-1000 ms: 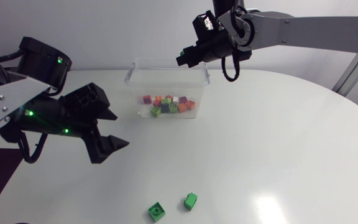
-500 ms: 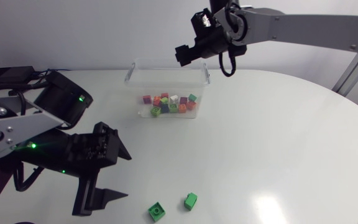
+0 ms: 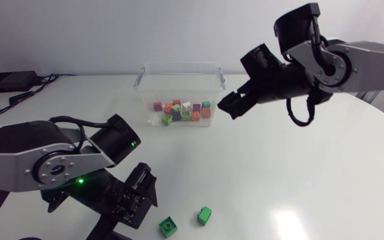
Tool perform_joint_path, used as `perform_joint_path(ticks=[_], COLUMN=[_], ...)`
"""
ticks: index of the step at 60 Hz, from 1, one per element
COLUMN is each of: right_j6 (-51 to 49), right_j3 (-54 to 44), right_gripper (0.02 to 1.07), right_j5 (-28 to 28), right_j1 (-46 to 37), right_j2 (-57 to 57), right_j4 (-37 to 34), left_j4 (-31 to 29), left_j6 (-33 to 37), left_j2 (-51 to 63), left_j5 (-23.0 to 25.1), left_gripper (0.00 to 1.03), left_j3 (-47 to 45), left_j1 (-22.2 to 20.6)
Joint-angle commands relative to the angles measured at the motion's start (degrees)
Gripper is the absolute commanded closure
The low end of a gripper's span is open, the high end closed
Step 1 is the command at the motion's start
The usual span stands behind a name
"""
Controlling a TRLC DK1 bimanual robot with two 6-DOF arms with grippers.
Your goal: Place the duplo bricks in the container
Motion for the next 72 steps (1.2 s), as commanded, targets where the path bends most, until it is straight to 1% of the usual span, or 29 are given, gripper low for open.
perform_joint_path(ticks=[1,9,12,19,29,35,40,46,52,53,54,56,59,60,61,62,63,72], right_j6=[-2.14,-2.14,-2.14,-1.97,0.32,1.72,2.6,3.39,4.45,4.54,4.8,5.06,5.5,5.59,5.59,5.59,5.59,5.59], right_j3=[-5.66,-12.78,-15.07,-19.64,-22.19,-23.86,-24.56,-24.56,-24.74,-24.82,-24.82,-25.0,-25.18,-25.18,-25.18,-25.18,-25.09,-24.91], right_gripper=[0.07,0.07,0.07,0.07,0.07,0.07,0.07,0.07,0.07,0.07,0.07,0.09,0.11,0.11,0.11,0.11,0.11,0.11], right_j5=[-0.25,-0.08,0.19,2.03,3.88,4.85,5.37,5.46,5.9,5.9,5.9,6.34,6.6,6.6,6.69,6.69,6.69,6.69], right_j1=[0.94,2.34,3.4,6.83,11.75,14.56,15.61,16.23,17.37,17.64,17.9,18.69,19.57,19.66,19.83,19.92,20.1,21.86], right_j2=[-4.55,-9.3,-10.97,-14.92,-16.33,-16.24,-16.15,-16.24,-16.24,-16.24,-16.24,-16.24,-16.24,-16.24,-16.24,-16.24,-16.06,-13.6], right_j4=[-0.15,-0.77,-1.91,-4.11,-8.24,-8.76,-8.94,-9.47,-9.64,-9.64,-9.64,-9.73,-9.73,-9.73,-9.82,-9.91,-10.17,-11.58], left_j4=[0.53,2.9,4.83,7.21,7.56,7.74,7.65,7.56,7.65,7.65,7.65,7.82,8.26,8.35,8.88,9.32,9.67,9.84], left_j6=[4.06,4.32,4.32,4.58,5.29,5.2,5.02,4.94,4.76,4.67,4.58,4.5,4.32,4.23,4.06,3.97,3.97,1.77], left_j2=[3.95,8.17,10.1,13.88,16.87,18.89,20.21,20.65,21.09,21.26,21.44,21.44,21.53,21.53,21.44,21.44,21.44,21.97], left_j5=[-1.17,-1.43,-1.87,-1.96,-1.96,-1.96,-1.79,-1.35,-1.0,-0.91,-0.82,-0.64,0.32,0.32,0.41,0.41,0.5,0.41], left_gripper=[0.07,0.07,0.07,0.09,0.1,0.12,0.17,0.25,0.27,0.29,0.34,0.41,0.59,0.61,0.71,0.77,0.8,0.82], left_j3=[2.39,3.71,3.54,3.8,5.64,7.05,7.67,7.31,6.79,6.79,6.79,6.52,6.0,5.91,5.64,5.38,5.12,4.59], left_j1=[-1.56,-3.23,-3.93,-4.37,-4.37,-4.64,-5.08,-5.34,-5.52,-5.6,-5.69,-5.78,-6.13,-6.13,-6.22,-6.22,-6.31,-6.22])
